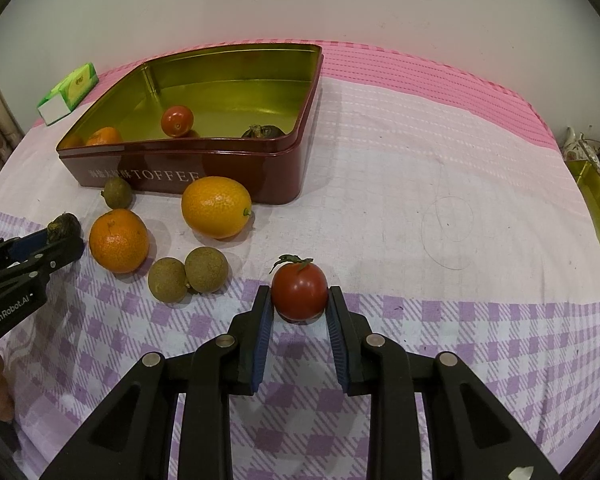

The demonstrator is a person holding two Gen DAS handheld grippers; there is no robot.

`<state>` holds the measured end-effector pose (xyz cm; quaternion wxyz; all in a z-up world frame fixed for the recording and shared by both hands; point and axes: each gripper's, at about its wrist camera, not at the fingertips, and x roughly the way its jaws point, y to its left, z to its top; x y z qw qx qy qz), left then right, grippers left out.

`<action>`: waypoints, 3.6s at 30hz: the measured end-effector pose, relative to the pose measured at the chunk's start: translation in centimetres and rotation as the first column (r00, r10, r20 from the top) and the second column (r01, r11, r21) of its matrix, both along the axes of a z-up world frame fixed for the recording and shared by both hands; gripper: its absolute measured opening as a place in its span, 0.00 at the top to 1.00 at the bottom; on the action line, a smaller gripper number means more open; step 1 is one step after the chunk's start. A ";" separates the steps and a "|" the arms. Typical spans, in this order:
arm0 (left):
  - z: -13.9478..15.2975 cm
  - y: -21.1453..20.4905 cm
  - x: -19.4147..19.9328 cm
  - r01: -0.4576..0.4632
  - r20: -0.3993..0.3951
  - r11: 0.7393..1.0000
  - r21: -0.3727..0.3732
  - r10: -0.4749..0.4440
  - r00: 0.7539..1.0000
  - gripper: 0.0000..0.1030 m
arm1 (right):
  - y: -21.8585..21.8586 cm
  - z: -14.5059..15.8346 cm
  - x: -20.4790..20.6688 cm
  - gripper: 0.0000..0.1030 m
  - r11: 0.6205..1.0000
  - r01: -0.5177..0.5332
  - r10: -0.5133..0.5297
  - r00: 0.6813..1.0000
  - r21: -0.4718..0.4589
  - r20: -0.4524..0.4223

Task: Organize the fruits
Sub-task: 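Carry the dark fruit and tomato over the red tin with both grippers, then lower both fruits into the tin and open both grippers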

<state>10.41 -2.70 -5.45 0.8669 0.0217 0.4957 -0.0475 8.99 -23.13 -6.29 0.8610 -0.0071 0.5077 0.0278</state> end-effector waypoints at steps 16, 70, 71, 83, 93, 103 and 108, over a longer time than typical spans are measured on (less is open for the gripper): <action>0.1 -0.1 0.0 0.007 -0.003 1.000 -0.012 -0.007 1.000 0.62 | 0.4 0.3 0.3 0.77 1.000 -0.008 0.008 0.999 -0.001 -0.035; 4.5 -1.5 9.0 0.050 0.048 0.996 -0.068 -0.047 0.998 0.62 | 3.8 4.3 8.5 0.77 0.989 -0.118 0.114 0.992 0.086 0.046; 4.4 -1.5 9.0 0.049 0.044 0.997 -0.064 -0.046 0.998 0.62 | 3.8 4.2 8.6 0.77 0.989 -0.118 0.115 0.993 0.086 0.042; 3.6 -2.3 9.9 0.062 0.022 0.998 -0.033 -0.062 0.998 0.62 | 4.0 3.4 9.5 0.76 0.989 -0.123 0.121 0.992 0.088 0.024; 3.6 -2.7 10.0 0.070 0.027 0.997 -0.012 -0.069 0.997 0.61 | 4.1 3.2 9.6 0.75 0.988 -0.124 0.123 0.992 0.088 0.021; 3.6 -2.8 9.8 0.068 0.021 0.998 -0.016 -0.068 0.997 0.55 | 4.2 3.7 9.1 0.73 0.988 -0.121 0.119 0.992 0.091 0.030; 3.9 -2.6 9.4 0.060 0.020 0.998 -0.017 -0.060 0.998 0.53 | 4.0 4.3 8.4 0.72 0.990 -0.111 0.108 0.993 0.087 0.041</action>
